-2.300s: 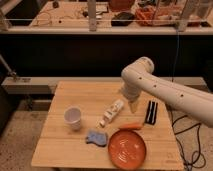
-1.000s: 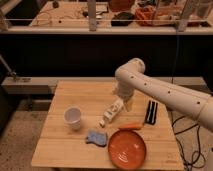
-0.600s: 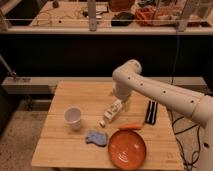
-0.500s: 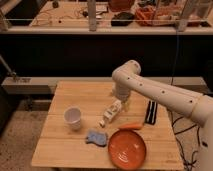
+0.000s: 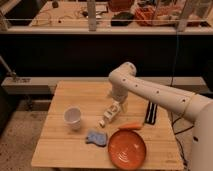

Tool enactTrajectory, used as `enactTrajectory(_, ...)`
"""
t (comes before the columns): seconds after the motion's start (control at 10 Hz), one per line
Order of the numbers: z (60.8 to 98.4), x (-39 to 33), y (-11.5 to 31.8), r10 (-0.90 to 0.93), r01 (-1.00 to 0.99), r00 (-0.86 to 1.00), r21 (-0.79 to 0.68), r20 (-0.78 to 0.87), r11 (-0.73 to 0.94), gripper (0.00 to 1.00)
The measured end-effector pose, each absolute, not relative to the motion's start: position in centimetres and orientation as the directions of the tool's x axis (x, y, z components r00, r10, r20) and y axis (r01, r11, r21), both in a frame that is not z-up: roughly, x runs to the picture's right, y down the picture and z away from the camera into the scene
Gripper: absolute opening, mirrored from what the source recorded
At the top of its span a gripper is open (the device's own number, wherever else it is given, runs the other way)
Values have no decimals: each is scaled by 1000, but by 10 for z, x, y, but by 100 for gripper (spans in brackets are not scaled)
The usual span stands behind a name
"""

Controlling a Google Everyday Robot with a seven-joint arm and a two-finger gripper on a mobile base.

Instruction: Place the bottle in the ceramic bowl

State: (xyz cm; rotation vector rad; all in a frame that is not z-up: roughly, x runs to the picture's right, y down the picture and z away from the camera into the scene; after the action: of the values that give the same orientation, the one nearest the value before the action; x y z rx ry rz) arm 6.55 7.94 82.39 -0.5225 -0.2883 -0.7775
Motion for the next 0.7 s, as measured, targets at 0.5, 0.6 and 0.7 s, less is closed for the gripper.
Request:
enactTrajectory(0.5,838,53,89,-602,749,660,-332,449,573,80)
enactTrajectory(0.6,842,55,91,-605,752,657,-334,449,569,80)
enactTrajectory(0.7,844,53,93,-608,755,654,-334,450,564,80)
